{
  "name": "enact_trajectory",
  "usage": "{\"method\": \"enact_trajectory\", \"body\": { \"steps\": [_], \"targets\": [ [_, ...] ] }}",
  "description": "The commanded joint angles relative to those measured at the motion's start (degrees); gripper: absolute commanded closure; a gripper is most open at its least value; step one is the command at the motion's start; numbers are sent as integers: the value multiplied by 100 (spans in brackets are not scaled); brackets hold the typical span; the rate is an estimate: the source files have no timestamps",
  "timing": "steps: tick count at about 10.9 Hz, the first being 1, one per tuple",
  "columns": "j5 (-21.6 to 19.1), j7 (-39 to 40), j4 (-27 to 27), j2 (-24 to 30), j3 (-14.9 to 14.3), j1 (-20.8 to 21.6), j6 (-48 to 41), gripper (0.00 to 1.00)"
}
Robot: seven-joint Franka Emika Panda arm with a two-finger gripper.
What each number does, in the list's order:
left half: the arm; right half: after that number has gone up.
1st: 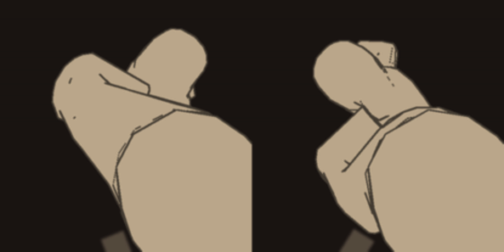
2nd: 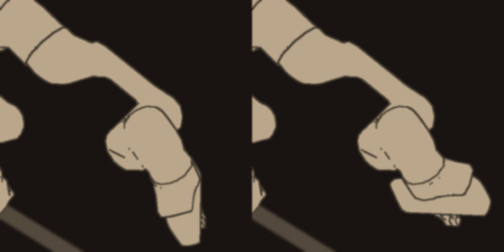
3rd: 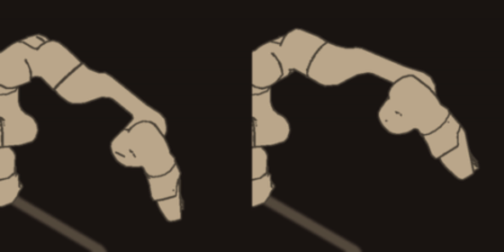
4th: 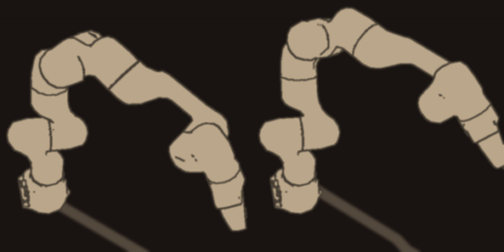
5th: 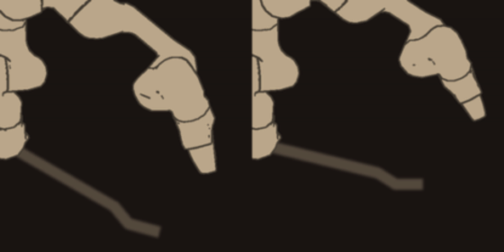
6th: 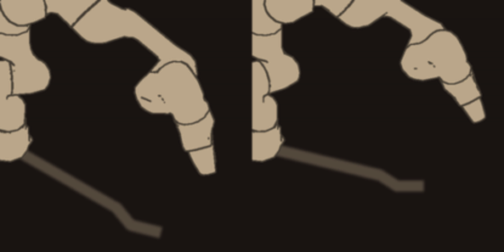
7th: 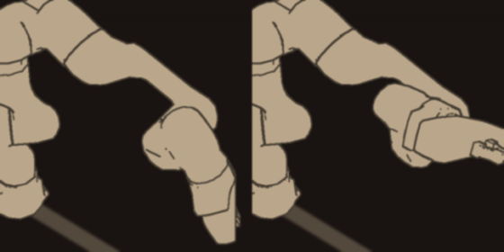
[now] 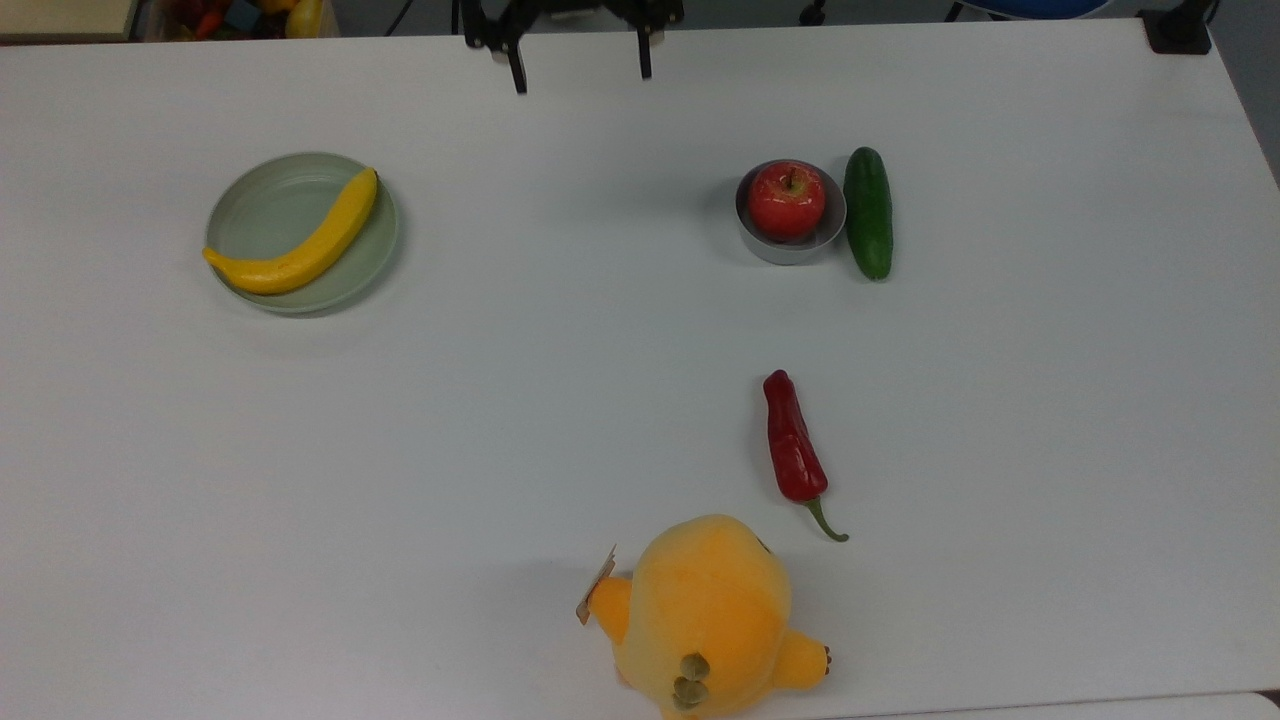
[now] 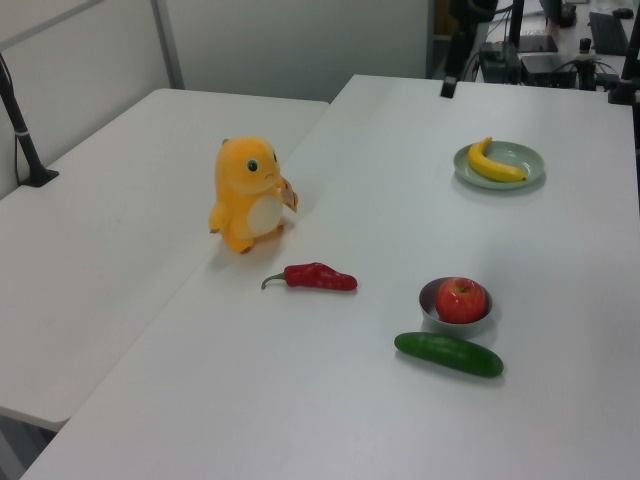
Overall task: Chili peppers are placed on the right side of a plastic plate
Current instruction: 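Move the open gripper over the red chili pepper and lower it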
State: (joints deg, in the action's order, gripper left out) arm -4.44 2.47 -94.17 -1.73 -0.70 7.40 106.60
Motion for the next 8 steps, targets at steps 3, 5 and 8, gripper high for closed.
{"method": "enact_trajectory", "body": {
  "steps": [3, 5, 8],
  "targets": [
    [-13, -518, 583, -968, 44, 463, 1054, 0],
    [31, -966, 715, -1407, 44, 648, 1502, 0],
    [311, -1502, 969, -2066, 53, 947, 2056, 0]
  ]
}}
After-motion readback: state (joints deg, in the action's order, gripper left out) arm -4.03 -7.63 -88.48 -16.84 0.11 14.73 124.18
